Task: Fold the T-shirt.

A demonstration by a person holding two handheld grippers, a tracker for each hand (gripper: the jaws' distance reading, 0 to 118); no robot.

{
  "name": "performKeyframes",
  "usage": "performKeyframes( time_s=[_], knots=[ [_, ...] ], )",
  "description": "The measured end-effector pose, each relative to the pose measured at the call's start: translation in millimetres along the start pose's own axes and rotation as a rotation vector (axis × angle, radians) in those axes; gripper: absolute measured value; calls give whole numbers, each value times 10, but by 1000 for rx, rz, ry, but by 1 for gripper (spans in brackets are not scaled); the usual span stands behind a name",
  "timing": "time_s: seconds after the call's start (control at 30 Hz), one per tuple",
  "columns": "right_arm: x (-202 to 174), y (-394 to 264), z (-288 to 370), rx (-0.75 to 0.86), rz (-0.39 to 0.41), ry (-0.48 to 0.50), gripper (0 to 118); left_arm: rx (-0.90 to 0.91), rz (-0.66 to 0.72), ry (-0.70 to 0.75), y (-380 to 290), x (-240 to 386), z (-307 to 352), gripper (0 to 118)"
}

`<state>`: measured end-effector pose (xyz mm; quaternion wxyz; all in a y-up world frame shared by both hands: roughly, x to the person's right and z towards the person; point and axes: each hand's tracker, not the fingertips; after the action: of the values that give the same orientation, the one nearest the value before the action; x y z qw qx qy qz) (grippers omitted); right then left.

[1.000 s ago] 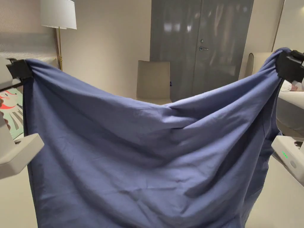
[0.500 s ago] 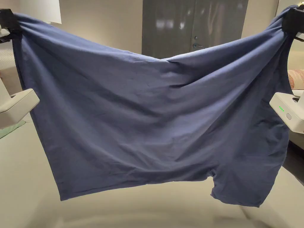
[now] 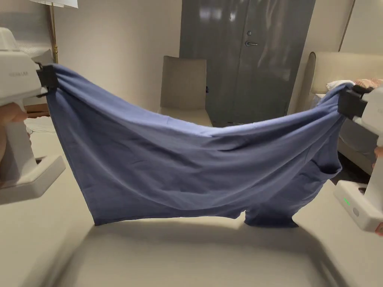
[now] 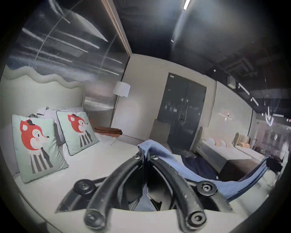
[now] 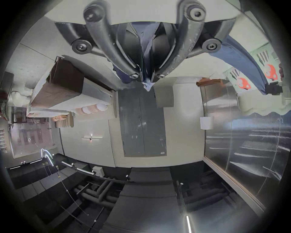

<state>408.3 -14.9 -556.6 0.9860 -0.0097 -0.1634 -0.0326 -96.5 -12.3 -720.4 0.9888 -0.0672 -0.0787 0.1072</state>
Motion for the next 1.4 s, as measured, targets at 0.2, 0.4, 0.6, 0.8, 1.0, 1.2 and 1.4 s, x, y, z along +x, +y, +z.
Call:
performKeyframes(
  time_s=[0.2, 0.4, 0.6, 0.8, 1.0, 1.2, 1.4],
  knots=[
    [161, -500, 779, -98, 18, -2, 5, -94, -34, -25, -482, 12, 866, 0],
    [351, -1070, 1763, -216, 7, 21, 5, -209, -55, -41, -1108, -152, 1802, 0],
    [558, -1732, 2565, -362, 34, -3, 5, -352, -44, -47, -1766, -425, 2557, 0],
    [743, -2282, 3066, -502, 11, -16, 5, -489, -100, 1, -2399, -625, 3097, 0],
    [876, -2736, 3206, -655, 30, -65, 5, -695, -102, 59, -2926, -902, 3240, 0],
    [933, -3023, 3231, -760, 55, -81, 5, -752, -100, 80, -3197, -1042, 3207, 0],
    [920, -3004, 3296, -729, 101, -101, 34, -703, -204, 85, -3050, -918, 3273, 43]
  ],
)
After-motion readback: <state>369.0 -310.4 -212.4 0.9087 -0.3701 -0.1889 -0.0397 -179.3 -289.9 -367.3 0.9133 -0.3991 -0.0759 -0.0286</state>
